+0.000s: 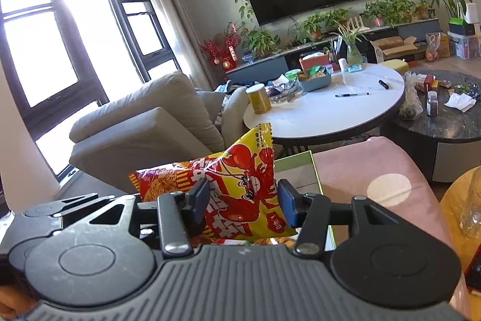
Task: Organize snacks
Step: 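Carry the crayfish bag into the green box and open the right gripper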
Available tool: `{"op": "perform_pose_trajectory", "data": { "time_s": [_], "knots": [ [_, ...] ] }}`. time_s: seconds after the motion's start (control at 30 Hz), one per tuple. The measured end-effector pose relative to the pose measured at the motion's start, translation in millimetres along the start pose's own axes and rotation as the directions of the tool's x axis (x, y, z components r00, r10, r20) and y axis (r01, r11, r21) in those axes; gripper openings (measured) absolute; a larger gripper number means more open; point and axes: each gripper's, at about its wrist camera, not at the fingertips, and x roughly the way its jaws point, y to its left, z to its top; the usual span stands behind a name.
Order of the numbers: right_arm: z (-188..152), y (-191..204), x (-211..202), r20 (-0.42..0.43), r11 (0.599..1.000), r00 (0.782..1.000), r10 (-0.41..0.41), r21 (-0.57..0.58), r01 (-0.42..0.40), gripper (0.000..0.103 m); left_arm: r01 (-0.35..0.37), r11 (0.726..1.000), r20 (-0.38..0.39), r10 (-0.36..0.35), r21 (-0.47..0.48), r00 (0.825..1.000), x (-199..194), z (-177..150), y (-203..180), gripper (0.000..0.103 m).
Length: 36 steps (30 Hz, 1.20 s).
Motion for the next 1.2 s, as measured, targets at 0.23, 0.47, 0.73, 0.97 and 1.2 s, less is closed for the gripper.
{"op": "perform_pose_trajectory", "data": {
  "time_s": [0.23, 0.47, 0.73, 0.97, 1.2],
  "knots": [
    [-6.1, -9.2, 27.9, -0.052, 1.0, 0.999, -0.001, 0.016, 0.002, 0.054, -0.004, 1.0, -0.043, 0.003, -0.027, 0.999, 31.2, -0.8, 15.7, 0.066],
    [-10.2, -13.1, 38.4, -0.082, 1.0, 0.996, -0.02, 0.019, 0.022, 0.054, -0.004, 1.0, -0.071, 0.002, -0.031, 0.997, 49.0, -2.1, 19.1, 0.066],
    [-13.3, -16.2, 39.5, -0.09, 0.998, 0.995, -0.031, 0.05, 0.035, 0.059, -0.018, 0.999, -0.105, 0.014, -0.037, 0.994, 54.7, -12.6, 22.7, 0.076],
    [-14.8, -10.6, 29.8, -0.094, 0.999, 0.995, -0.032, 0.02, 0.034, 0.059, -0.027, 0.998, -0.094, 0.022, -0.054, 0.995, 41.3, -13.9, 25.1, 0.078],
    [-13.7, -9.3, 20.8, -0.096, 0.999, 0.995, -0.031, 0.003, 0.032, 0.059, -0.024, 0.998, -0.071, 0.02, -0.06, 0.997, 25.5, -12.8, 23.9, 0.078]
  ]
}}
